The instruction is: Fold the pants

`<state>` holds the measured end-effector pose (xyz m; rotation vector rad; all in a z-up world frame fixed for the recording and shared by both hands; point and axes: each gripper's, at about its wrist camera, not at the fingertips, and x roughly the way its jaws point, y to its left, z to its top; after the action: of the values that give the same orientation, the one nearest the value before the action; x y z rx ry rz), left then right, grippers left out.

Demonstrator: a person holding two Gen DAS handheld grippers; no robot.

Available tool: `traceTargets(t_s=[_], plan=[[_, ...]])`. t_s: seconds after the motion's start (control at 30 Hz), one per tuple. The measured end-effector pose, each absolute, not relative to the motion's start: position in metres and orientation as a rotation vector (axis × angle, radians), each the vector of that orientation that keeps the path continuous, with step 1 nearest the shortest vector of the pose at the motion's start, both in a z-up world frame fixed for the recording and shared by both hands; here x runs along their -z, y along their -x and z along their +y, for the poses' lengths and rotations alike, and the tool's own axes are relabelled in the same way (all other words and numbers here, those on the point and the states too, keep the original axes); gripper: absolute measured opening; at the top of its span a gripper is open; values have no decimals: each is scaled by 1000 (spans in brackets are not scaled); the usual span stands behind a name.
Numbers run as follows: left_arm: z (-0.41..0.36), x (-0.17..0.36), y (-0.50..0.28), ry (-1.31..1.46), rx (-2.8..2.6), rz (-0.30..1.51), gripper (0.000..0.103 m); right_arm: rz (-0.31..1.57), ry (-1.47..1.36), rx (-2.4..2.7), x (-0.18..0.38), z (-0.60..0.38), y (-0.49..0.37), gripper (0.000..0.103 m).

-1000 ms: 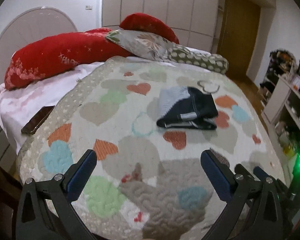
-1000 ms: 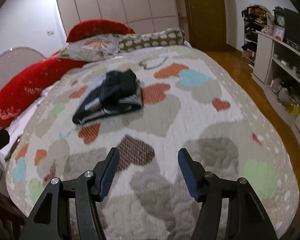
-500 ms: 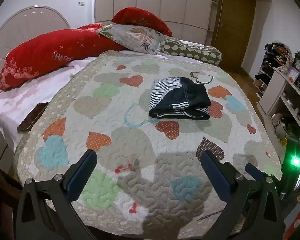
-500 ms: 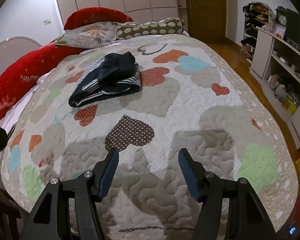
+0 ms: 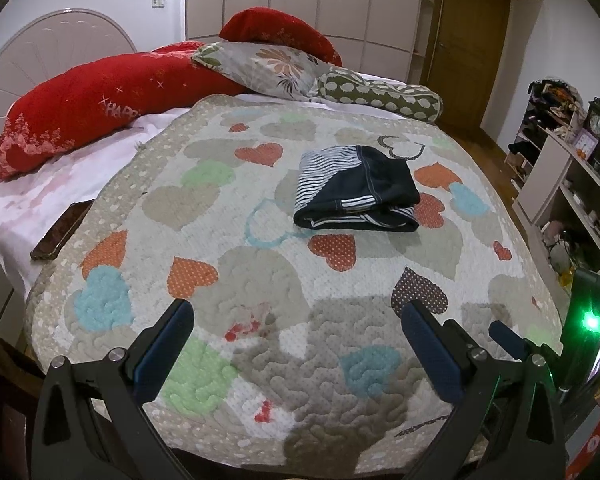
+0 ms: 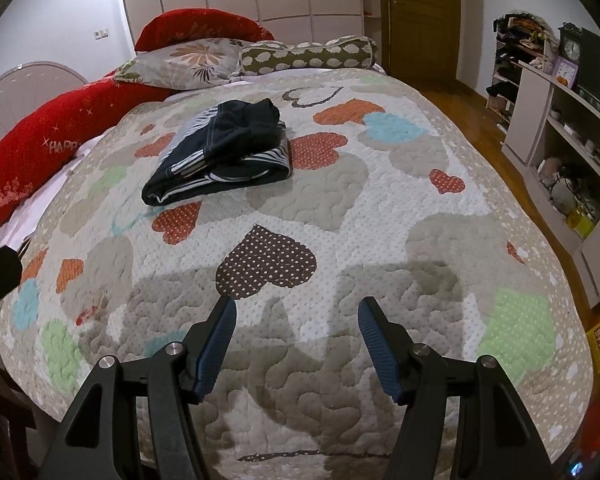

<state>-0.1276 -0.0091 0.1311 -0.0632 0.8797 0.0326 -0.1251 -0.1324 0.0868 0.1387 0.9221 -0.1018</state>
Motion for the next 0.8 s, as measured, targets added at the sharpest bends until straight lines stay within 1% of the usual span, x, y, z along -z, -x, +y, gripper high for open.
traceTargets(t_s=[0.5, 0.8], plan=[[-8, -118, 123, 83, -20, 931, 103, 929, -123, 98, -84, -129, 125, 68], [-3, -95, 108, 114, -18, 988, 103, 928, -110, 66, -78, -123, 125, 69]])
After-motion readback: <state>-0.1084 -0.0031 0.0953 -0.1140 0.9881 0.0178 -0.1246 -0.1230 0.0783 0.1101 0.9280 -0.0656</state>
